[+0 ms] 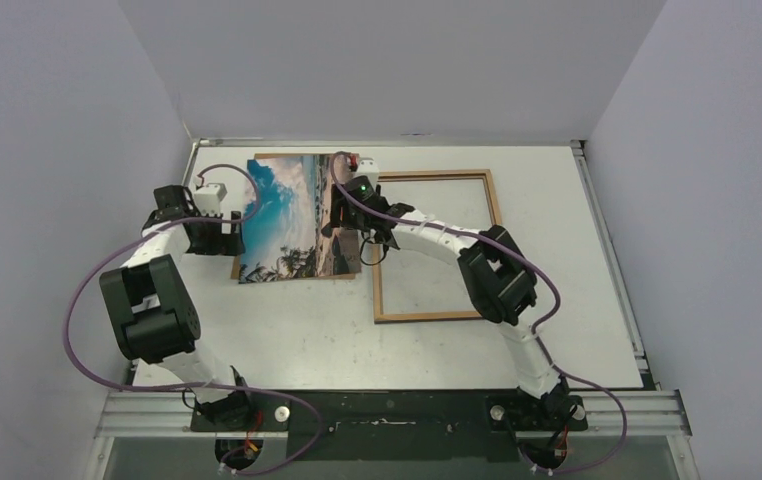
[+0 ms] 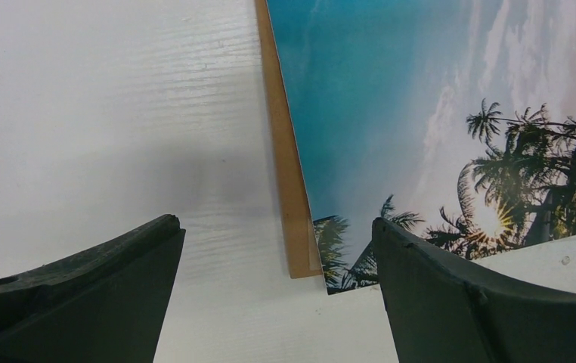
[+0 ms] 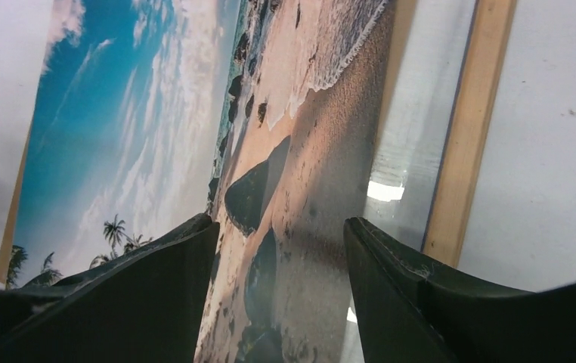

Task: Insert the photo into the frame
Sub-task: Move the photo frame to the center of the board, then adjust the photo frame item at the center of the board.

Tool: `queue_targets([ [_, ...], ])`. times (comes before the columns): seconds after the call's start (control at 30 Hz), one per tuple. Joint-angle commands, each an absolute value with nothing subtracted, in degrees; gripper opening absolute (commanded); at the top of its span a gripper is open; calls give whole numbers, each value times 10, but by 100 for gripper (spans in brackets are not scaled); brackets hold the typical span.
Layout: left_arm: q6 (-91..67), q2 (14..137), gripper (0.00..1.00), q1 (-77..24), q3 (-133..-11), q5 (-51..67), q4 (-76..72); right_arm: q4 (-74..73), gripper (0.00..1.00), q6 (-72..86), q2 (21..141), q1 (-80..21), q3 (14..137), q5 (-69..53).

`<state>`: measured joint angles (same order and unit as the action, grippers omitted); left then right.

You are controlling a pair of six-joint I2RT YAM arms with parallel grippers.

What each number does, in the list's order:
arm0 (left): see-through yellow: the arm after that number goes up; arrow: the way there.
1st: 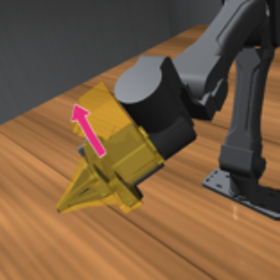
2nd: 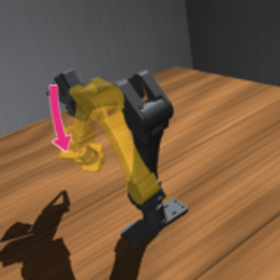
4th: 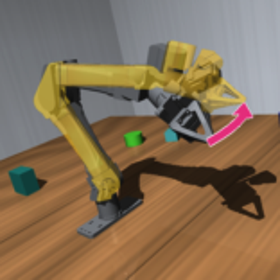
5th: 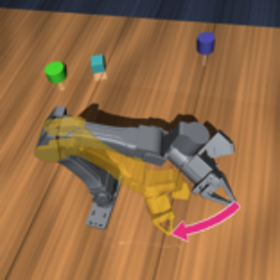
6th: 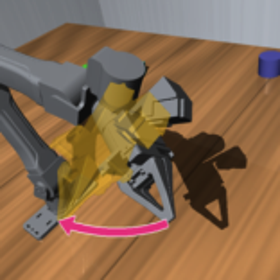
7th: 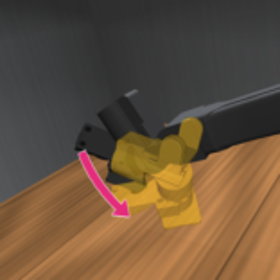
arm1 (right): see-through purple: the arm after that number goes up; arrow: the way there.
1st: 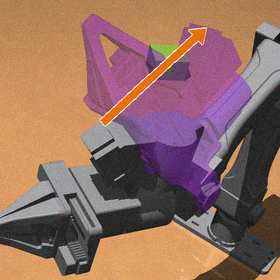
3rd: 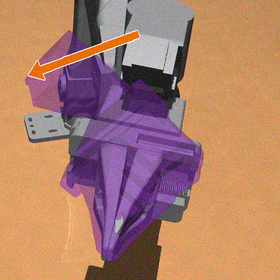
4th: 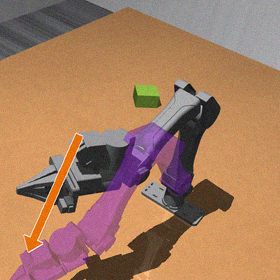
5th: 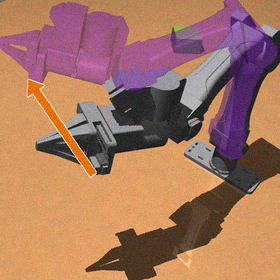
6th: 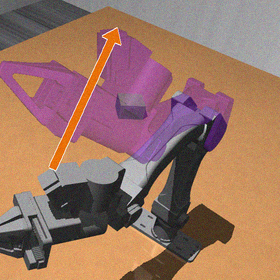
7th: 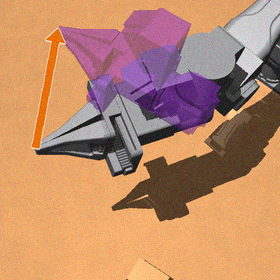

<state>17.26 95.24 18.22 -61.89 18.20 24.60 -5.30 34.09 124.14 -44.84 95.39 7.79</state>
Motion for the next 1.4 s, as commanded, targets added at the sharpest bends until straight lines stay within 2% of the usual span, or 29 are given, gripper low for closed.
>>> queue_targets([
  [0.0,157,978,95,187,-652,174,222,-84,64,338,1288,-439,1008,61],
  [0.13,144,1006,97,187,-671,173,218,-94,67,337,1325,-437,1031,55],
  [0.4,120,1063,97,187,-702,169,207,-88,66,346,1362,-433,1037,33],
  [0.8,128,1092,100,212,-726,169,230,-53,65,348,1311,-483,944,-37],
  [1.13,180,1093,80,276,-740,201,295,-10,64,374,1204,-493,868,-118],
  [1.27,186,1085,75,281,-759,206,314,-4,64,388,1203,-429,898,-118],
  [1.37,175,1080,75,278,-784,222,322,-20,64,373,1242,-386,970,-108],
])
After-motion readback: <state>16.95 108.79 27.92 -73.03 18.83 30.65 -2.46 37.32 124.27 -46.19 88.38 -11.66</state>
